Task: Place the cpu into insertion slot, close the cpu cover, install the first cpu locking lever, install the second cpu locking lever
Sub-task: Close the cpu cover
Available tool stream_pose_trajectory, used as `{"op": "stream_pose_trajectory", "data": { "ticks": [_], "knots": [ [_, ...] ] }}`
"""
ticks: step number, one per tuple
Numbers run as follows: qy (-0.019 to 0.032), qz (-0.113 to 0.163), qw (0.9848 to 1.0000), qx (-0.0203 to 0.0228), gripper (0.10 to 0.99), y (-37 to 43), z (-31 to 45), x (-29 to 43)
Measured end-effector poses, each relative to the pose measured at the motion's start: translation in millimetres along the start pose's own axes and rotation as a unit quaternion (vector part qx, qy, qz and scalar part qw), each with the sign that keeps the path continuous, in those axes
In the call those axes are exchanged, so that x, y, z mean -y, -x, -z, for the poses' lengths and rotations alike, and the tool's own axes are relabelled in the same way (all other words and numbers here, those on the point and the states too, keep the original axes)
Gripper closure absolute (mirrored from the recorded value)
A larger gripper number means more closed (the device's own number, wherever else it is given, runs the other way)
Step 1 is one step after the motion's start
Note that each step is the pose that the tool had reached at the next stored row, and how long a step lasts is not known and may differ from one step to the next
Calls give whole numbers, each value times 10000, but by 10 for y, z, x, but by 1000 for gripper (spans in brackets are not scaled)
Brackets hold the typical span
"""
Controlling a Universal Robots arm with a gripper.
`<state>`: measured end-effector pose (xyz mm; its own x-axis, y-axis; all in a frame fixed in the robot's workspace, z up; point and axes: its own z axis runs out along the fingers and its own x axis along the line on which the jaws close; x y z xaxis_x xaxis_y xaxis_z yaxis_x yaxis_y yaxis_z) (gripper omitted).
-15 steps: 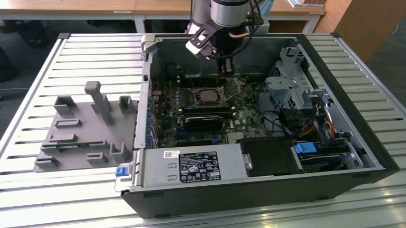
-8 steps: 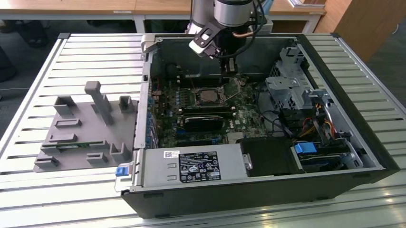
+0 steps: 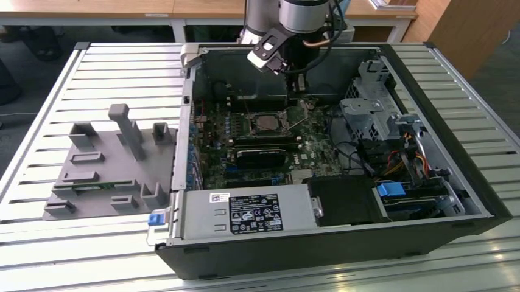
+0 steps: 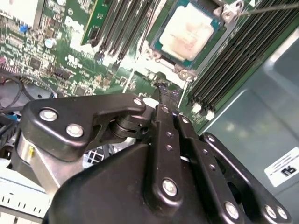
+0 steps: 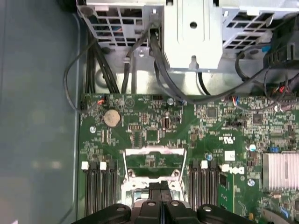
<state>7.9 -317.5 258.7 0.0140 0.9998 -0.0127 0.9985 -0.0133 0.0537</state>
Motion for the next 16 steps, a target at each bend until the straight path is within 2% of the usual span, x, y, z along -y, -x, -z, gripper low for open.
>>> {"op": "stream_pose_trajectory", "data": {
  "ticks": [6,16],
  "knots": [
    [0,0,10000,0,980,-8,-6,-79],
    [0,0,10000,0,980,-10,-12,-147]
  ]
}}
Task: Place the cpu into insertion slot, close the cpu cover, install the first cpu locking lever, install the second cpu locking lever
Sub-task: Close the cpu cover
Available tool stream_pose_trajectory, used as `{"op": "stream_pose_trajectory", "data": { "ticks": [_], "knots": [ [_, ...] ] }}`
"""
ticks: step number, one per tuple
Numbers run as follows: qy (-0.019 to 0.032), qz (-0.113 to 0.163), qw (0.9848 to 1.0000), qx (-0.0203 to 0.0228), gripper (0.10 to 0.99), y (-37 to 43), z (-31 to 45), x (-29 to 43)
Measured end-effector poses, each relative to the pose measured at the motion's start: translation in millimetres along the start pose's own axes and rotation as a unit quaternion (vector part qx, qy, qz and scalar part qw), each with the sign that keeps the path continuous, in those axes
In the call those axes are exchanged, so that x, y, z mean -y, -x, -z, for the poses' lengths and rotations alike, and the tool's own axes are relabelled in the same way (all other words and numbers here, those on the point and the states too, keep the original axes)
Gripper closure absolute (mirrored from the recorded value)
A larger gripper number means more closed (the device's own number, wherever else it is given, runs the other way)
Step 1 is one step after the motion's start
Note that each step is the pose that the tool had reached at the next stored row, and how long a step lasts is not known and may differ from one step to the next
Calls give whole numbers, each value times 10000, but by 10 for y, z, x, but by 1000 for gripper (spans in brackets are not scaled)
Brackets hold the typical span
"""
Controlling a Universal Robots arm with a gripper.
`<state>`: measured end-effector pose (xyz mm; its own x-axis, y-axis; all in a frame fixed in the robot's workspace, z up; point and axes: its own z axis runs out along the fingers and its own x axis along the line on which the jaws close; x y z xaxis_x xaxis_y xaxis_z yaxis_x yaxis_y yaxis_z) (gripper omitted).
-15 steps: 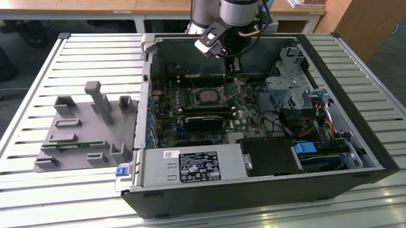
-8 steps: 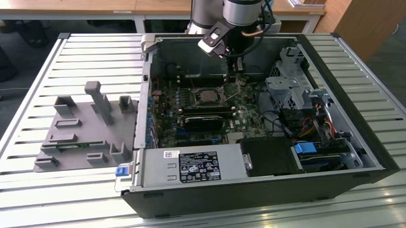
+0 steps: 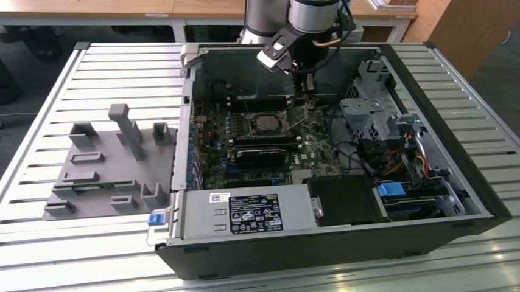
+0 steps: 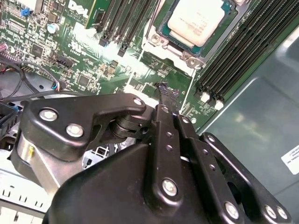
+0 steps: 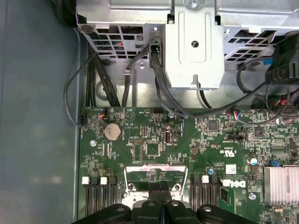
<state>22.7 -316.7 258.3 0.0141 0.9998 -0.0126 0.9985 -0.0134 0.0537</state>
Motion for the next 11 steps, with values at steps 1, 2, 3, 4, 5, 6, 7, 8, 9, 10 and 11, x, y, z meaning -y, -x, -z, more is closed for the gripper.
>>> {"op": "stream_pose_trajectory", "data": {
  "ticks": [1,2,3,4,5,6,7,8,9,10,11],
  "knots": [
    [0,0,10000,0,980,0,0,-5],
    [0,0,10000,0,980,0,0,-9],
    [0,0,10000,0,980,0,-1,-13],
    [0,0,10000,0,980,0,-1,-16],
    [0,0,10000,0,980,0,-1,-19],
    [0,0,10000,0,980,0,-1,-22],
    [0,0,10000,0,980,0,-1,-25],
    [0,0,10000,0,980,0,-2,-29],
    [0,0,10000,0,980,-1,-2,-34],
    [0,0,10000,0,980,-1,-2,-38],
    [0,0,10000,0,980,-1,-2,-43]
  ]
}}
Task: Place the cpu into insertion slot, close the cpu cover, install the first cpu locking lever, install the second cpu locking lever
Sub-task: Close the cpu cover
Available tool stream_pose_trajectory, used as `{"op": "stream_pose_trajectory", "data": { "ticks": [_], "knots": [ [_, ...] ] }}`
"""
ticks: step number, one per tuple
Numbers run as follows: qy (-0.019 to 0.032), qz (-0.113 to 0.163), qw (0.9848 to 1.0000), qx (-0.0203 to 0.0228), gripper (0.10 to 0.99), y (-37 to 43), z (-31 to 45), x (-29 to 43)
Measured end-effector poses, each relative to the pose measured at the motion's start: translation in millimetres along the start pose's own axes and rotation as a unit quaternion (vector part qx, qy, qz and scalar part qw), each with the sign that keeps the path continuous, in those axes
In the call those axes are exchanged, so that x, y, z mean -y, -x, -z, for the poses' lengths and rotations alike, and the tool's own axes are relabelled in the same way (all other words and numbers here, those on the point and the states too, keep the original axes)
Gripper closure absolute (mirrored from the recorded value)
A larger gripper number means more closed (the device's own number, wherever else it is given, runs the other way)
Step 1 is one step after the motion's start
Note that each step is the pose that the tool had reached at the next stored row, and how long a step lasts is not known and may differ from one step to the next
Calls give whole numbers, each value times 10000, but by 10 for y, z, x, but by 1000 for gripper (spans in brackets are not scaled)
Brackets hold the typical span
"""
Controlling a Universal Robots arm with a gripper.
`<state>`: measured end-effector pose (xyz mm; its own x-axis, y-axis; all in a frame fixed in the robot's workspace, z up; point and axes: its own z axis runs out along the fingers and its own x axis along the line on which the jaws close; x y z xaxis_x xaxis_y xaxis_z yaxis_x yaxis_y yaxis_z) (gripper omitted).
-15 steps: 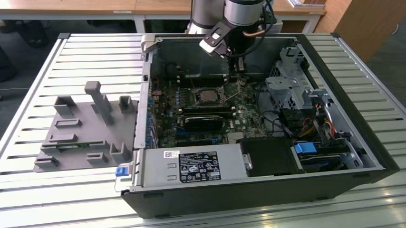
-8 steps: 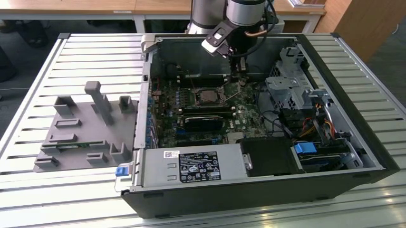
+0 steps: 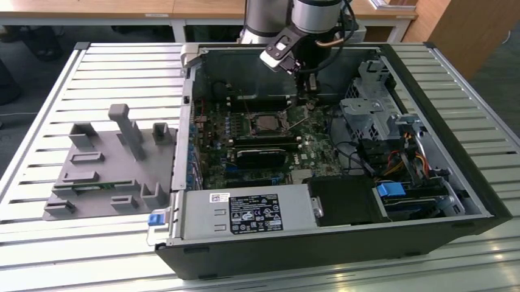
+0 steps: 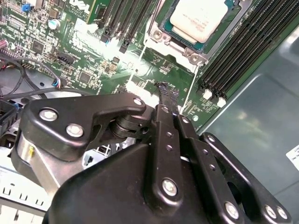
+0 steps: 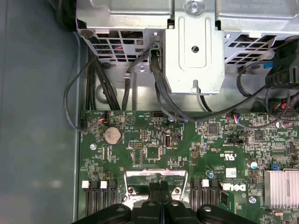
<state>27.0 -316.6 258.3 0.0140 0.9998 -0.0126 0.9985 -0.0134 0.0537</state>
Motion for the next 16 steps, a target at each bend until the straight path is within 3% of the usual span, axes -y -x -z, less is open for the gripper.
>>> {"op": "stream_pose_trajectory", "data": {
  "ticks": [16],
  "knots": [
    [-1,0,10000,1,980,-7,-5,-42]
  ]
}}
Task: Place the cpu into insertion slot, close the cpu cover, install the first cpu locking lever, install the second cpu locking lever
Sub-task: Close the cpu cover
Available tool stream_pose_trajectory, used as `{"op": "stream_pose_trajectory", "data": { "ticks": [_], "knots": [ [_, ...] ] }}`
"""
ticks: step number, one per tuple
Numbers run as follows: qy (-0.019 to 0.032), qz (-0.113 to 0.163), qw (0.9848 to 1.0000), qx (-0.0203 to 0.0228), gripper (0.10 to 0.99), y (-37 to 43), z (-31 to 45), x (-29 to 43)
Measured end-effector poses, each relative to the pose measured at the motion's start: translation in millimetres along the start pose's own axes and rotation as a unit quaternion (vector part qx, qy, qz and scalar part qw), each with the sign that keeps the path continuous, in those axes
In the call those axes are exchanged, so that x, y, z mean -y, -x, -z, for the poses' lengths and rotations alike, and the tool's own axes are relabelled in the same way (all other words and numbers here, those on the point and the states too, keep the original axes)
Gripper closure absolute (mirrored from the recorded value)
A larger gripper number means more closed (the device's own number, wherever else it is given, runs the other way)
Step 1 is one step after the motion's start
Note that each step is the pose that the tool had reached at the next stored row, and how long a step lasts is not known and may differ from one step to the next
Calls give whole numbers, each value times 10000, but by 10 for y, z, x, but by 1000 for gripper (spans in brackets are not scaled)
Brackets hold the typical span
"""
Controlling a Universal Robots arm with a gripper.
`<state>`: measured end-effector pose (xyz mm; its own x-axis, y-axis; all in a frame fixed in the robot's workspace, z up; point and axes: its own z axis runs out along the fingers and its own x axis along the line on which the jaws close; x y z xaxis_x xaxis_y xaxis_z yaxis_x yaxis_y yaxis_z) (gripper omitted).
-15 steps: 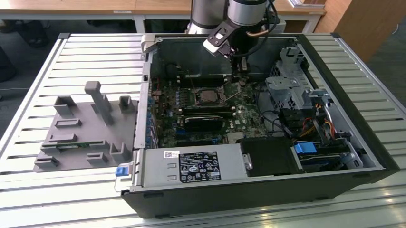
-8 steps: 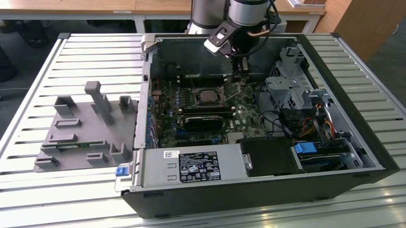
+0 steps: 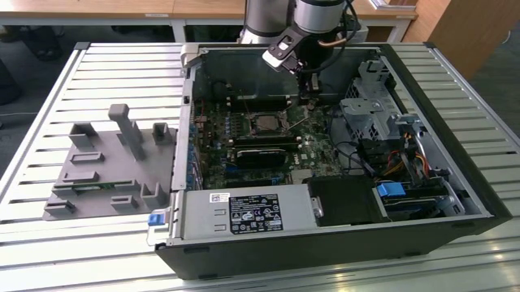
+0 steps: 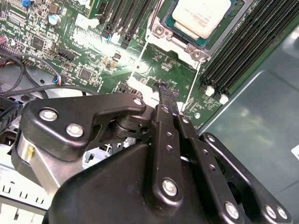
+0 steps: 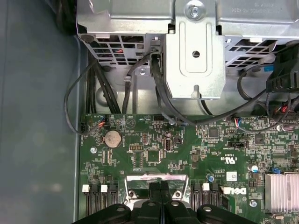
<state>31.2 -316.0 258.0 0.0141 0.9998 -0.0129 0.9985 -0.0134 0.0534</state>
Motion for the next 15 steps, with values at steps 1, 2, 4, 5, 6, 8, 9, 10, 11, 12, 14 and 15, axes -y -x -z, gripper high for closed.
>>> {"op": "stream_pose_trajectory", "data": {
  "ticks": [1,2,4,5,6,8,9,10,11,12,14,15],
  "knots": [
    [-2,0,10000,2,980,-1,-2,-7],
    [-3,0,10000,4,980,-2,-5,-14],
    [-8,1,10000,6,980,-5,-12,-35],
    [-12,1,10000,8,980,-6,-14,-47],
    [-17,1,10000,8,980,-7,-15,-60],
    [-32,1,10000,10,980,-12,-21,-85],
    [-40,1,10000,12,980,-14,-23,-95],
    [-47,2,10000,14,980,-17,-25,-104],
    [-55,2,10000,16,980,-20,-28,-111],
    [-64,2,10000,16,980,-23,-30,-120],
    [-97,8,10000,17,980,-30,-41,-156],
    [-99,11,9999,17,980,-31,-44,-162]
  ]
}}
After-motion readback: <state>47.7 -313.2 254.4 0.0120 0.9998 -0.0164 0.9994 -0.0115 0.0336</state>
